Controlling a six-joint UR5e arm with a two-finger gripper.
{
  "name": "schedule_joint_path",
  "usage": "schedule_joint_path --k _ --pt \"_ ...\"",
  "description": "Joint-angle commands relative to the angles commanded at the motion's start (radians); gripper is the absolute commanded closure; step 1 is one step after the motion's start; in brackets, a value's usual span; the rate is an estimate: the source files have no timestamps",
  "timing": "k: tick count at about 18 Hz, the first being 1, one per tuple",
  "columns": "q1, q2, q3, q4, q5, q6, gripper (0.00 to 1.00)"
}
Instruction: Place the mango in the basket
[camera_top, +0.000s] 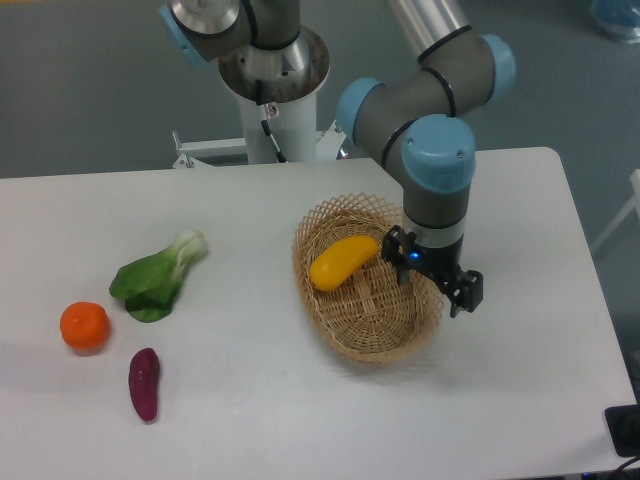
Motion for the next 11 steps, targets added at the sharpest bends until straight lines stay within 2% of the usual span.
schedule_joint_path --k 2,4,6,11 --pt "0.003 -0.021 0.064 -0.112 0.002 0.003 0.00" --pt "0.002 -0.046 0.123 -0.180 0.003 0.005 0.00" --pt "0.005 -0.054 0.143 -0.198 0.000 0.005 0.00" --pt "0.005 -0.054 0.132 -0.192 0.002 0.005 0.00"
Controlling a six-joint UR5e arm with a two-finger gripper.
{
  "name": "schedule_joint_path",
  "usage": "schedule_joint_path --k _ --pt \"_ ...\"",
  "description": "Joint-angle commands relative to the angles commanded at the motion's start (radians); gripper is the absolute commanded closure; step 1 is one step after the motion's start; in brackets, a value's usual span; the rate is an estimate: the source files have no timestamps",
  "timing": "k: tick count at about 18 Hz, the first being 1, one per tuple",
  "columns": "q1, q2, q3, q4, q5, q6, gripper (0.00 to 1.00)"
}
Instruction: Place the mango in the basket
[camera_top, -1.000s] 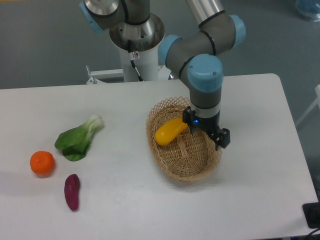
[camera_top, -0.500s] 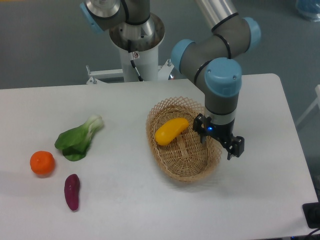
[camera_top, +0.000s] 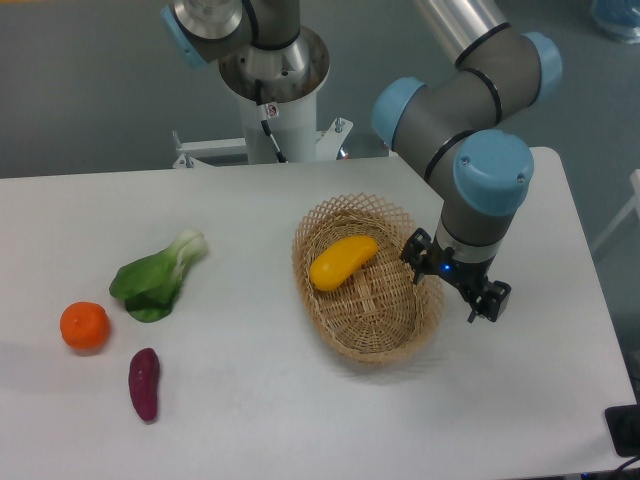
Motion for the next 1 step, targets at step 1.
schedule_joint_path --k 1 --pt "-0.002 0.000 -0.002 0.002 0.000 0.000 0.00"
